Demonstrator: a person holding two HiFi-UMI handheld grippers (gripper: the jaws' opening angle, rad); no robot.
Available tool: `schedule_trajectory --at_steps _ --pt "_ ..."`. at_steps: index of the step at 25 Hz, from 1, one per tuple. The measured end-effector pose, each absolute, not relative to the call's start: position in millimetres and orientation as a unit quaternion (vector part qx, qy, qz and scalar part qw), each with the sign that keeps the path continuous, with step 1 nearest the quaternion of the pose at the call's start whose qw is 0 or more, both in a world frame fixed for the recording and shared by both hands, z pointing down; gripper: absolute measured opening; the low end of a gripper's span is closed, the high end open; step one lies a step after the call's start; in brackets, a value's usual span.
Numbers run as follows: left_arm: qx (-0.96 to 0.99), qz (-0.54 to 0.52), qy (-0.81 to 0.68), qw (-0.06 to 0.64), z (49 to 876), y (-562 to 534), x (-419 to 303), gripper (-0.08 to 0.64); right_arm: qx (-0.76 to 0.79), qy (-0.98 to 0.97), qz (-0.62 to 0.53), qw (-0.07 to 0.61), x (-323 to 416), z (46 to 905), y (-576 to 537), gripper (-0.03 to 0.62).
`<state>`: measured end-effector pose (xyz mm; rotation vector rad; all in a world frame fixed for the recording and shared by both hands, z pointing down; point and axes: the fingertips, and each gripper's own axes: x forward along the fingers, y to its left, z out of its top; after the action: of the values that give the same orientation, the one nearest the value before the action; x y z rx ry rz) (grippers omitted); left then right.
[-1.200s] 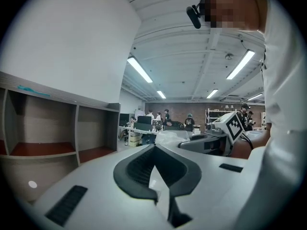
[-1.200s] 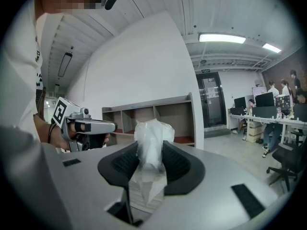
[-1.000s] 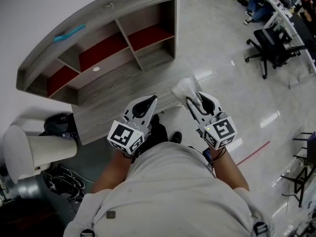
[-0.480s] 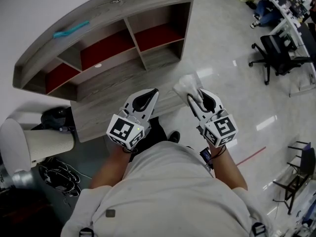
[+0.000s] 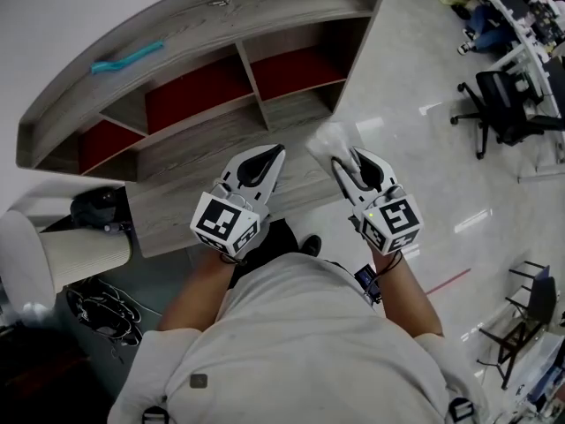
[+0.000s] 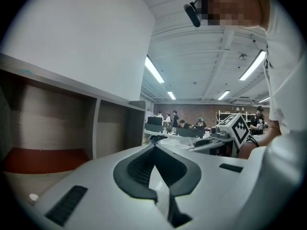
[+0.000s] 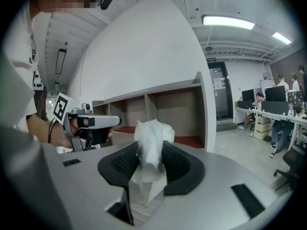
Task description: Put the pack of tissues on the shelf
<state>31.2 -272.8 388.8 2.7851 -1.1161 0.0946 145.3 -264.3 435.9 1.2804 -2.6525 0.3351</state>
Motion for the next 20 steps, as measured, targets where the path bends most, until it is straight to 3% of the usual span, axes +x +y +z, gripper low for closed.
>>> schedule_trajectory --at_steps 20 --pt "0.914 0.056 -0.39 0.094 445.8 -387.0 3.5 0.015 0.429 -0.883 0.128 0.14 98.6 494.7 -407.7 0.155"
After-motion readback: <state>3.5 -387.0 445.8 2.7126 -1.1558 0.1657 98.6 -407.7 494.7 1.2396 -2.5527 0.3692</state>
